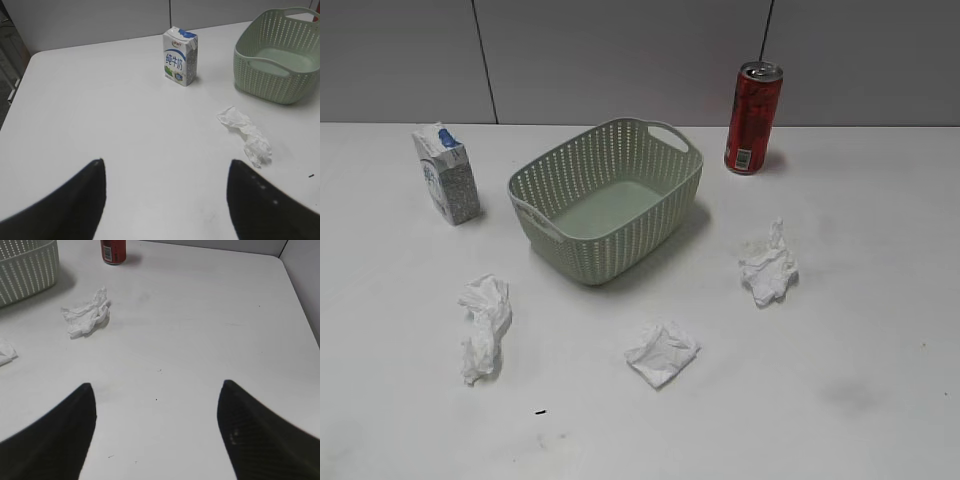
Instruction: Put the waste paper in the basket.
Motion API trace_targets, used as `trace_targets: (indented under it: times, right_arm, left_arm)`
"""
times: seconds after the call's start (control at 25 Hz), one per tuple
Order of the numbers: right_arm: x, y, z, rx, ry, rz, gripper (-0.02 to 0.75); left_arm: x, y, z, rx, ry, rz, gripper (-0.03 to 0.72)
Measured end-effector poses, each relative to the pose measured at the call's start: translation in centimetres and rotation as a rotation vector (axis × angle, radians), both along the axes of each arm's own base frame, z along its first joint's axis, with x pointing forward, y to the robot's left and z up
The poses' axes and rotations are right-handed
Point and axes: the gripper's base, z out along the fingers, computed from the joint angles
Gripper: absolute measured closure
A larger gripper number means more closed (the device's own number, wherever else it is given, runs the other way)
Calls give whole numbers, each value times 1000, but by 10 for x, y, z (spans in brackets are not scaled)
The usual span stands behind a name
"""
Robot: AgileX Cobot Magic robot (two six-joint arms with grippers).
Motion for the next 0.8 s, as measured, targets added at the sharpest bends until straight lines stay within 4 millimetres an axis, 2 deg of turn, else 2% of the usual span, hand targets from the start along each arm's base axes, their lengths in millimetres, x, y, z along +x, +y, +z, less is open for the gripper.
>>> trace_targets:
  times: [0.8]
  right_arm:
    - [0, 0, 0, 2, 1, -1, 166]
  left_arm:
    - [0, 0, 0, 0, 0, 0, 136]
